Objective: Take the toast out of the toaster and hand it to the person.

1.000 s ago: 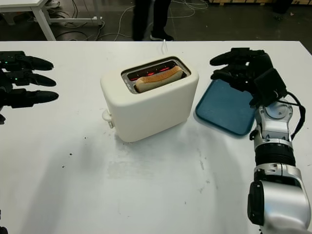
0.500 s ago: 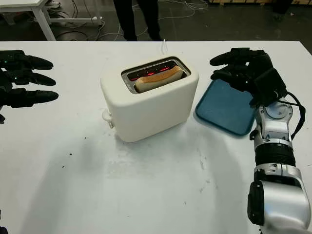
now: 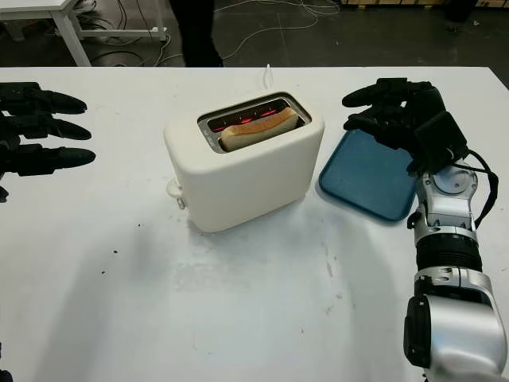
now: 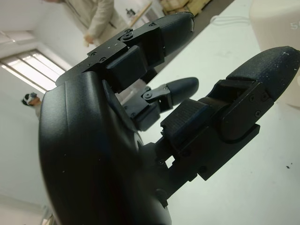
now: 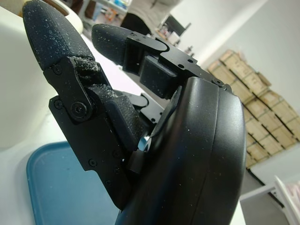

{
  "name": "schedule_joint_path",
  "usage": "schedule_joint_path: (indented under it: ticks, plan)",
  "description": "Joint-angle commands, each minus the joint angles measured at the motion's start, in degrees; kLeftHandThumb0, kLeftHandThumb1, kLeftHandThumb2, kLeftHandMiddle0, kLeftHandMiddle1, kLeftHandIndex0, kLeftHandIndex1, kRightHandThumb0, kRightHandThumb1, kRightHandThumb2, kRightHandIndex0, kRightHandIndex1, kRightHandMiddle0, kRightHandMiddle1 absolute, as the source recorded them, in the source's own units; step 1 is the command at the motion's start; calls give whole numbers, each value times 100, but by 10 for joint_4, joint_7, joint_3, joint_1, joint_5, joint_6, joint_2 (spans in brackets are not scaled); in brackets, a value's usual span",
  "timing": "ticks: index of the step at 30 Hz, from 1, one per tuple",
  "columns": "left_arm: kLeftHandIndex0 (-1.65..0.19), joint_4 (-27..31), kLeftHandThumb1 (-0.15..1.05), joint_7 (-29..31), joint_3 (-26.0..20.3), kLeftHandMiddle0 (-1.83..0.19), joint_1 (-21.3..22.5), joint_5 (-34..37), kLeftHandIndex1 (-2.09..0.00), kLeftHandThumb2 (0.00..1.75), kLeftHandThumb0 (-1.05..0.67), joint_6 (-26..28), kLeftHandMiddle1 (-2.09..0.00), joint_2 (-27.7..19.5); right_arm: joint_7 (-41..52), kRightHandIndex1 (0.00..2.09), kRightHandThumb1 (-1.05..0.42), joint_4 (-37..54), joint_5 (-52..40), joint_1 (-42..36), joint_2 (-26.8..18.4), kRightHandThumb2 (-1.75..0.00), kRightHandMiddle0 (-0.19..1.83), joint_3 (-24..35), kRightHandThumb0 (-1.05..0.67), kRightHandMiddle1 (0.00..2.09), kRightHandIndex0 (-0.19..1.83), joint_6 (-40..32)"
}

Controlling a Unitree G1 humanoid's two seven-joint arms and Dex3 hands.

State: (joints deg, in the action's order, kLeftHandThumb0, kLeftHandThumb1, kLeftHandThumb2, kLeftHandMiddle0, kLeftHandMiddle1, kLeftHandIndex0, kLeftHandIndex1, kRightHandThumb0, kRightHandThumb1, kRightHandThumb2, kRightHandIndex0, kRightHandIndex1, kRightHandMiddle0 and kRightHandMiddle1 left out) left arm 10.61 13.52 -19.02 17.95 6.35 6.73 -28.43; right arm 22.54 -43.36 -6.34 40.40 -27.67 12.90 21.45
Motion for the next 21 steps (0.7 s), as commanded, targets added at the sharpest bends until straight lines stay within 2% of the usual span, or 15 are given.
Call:
schedule_joint_path:
  ticks: [1,21]
  plan:
    - [-113,1,34,-2,-1,-118,-1,0,-37,0,-101,1,-48,-4,-1,67,-79,4,-5,4,1,0,118,-1,-105,38,111,-5]
    - [-113,-5,36,1,0,-119,-3,-4,-37,0,-102,-13,-48,-5,5,66,-77,4,-10,3,2,0,119,1,-105,35,112,-10]
